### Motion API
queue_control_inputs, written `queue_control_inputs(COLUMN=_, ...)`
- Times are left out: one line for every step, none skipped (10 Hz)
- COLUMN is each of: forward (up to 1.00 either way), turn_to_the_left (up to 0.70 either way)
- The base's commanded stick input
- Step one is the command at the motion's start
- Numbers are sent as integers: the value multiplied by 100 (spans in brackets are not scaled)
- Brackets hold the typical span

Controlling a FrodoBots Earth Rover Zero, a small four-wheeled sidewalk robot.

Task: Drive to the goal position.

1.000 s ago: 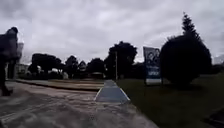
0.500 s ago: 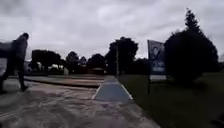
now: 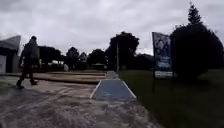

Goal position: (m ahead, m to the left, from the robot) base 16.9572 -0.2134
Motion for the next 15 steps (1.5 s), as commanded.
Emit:
queue_control_inputs(forward=50, turn_to_the_left=0)
queue_control_inputs(forward=50, turn_to_the_left=0)
queue_control_inputs(forward=50, turn_to_the_left=0)
queue_control_inputs(forward=50, turn_to_the_left=0)
queue_control_inputs(forward=50, turn_to_the_left=0)
queue_control_inputs(forward=50, turn_to_the_left=0)
queue_control_inputs(forward=50, turn_to_the_left=0)
queue_control_inputs(forward=50, turn_to_the_left=0)
queue_control_inputs(forward=50, turn_to_the_left=0)
queue_control_inputs(forward=50, turn_to_the_left=0)
queue_control_inputs(forward=50, turn_to_the_left=0)
queue_control_inputs(forward=50, turn_to_the_left=0)
queue_control_inputs(forward=50, turn_to_the_left=0)
queue_control_inputs(forward=50, turn_to_the_left=0)
queue_control_inputs(forward=50, turn_to_the_left=0)
